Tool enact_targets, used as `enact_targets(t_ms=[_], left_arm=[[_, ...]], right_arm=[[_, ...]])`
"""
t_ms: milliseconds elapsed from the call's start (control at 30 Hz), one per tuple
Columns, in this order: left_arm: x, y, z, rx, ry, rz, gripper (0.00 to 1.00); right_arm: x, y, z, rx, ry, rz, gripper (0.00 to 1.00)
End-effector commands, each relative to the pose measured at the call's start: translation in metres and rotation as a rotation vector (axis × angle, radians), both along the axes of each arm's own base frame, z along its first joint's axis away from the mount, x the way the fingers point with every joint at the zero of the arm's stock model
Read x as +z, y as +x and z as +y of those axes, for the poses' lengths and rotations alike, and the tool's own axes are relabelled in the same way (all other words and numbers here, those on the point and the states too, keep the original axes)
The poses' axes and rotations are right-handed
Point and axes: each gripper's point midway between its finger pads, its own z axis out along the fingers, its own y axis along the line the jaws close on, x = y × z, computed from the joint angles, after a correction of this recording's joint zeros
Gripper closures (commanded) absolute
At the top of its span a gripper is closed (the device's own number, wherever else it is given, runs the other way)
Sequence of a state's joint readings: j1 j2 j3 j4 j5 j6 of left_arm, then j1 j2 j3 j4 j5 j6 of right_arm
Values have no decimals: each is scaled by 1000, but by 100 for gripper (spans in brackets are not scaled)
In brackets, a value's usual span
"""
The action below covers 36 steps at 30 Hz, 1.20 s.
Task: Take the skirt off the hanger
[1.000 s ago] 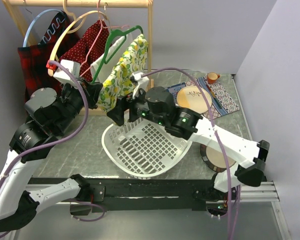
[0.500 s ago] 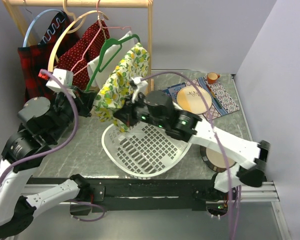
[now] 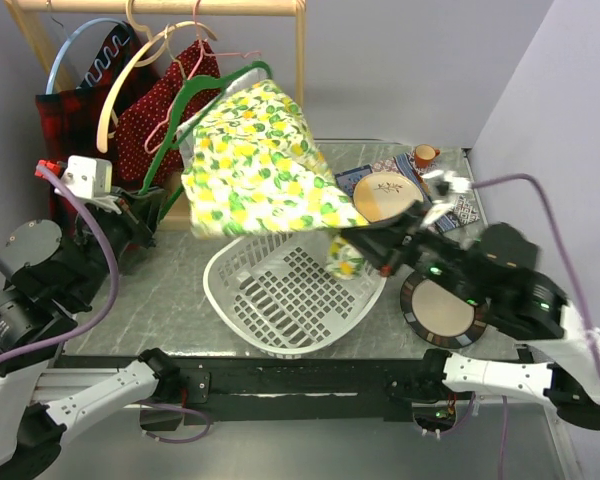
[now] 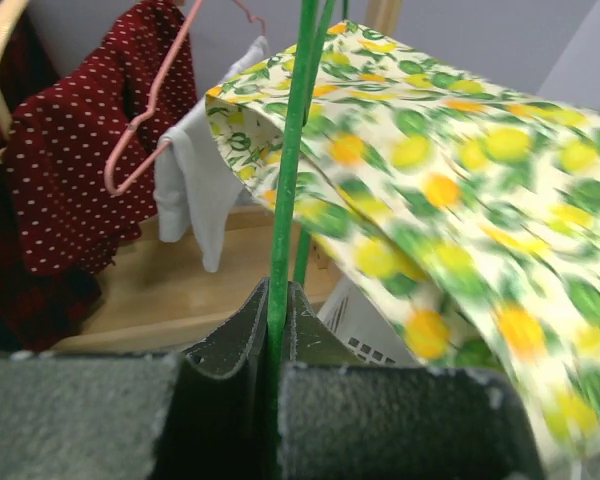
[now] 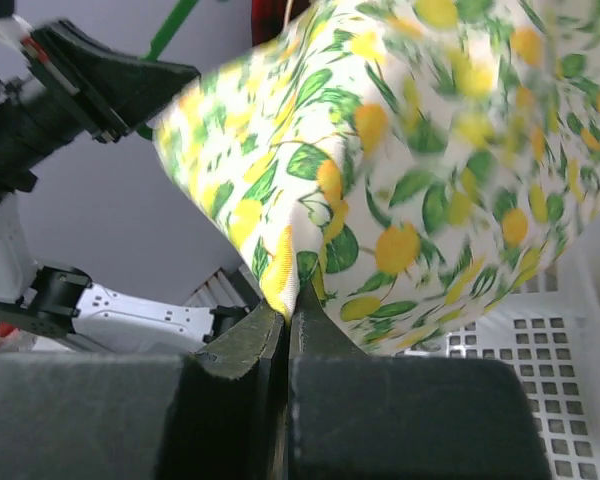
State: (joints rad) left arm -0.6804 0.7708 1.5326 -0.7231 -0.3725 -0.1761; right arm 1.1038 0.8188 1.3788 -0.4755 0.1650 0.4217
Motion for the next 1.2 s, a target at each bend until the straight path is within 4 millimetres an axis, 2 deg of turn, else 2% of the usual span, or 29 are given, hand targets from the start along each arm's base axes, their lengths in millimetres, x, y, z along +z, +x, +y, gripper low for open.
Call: enact_targets(t_ms=[0,100,200,467,567,600,700,767,800,933,1067,1167], left_arm=[[35,-7,34,133,-76,-119,99],[34,-9,37,137,-80,-119,99],[40,-16,37,115,-95,-130,99],[38,-14,45,155,-66,-123,99],[39,-13,39,130,-72,-130,99],[41,-12,31,96,-75,-136,99],[43,-8,25,81,-69,-143,99],[43,-2,22,85,-59,-142,99],[43,0,20,84,-64,-139,99],[41,11,9,75,-66,-126,99],[40,19,2,78,-67,-120,99],[39,25,-2,83,-61,-117,99]], right_arm=[[31,-9,-49,-79,93,-36,100],[58,-19,-69,-81,162,-69,100],[73,-27,-71,-44,168,-73,100],[61,-25,-41,20,119,-71,100],[48,-12,-32,-18,80,-61,100],[34,-6,-24,-29,39,-56,100],[11,12,-12,-91,-13,-25,100],[10,24,-8,-140,-3,-25,100],[4,31,-2,-159,-14,-16,100],[18,50,10,-226,-2,-26,100],[45,60,27,-231,16,-71,100],[63,77,39,-275,36,-96,100]])
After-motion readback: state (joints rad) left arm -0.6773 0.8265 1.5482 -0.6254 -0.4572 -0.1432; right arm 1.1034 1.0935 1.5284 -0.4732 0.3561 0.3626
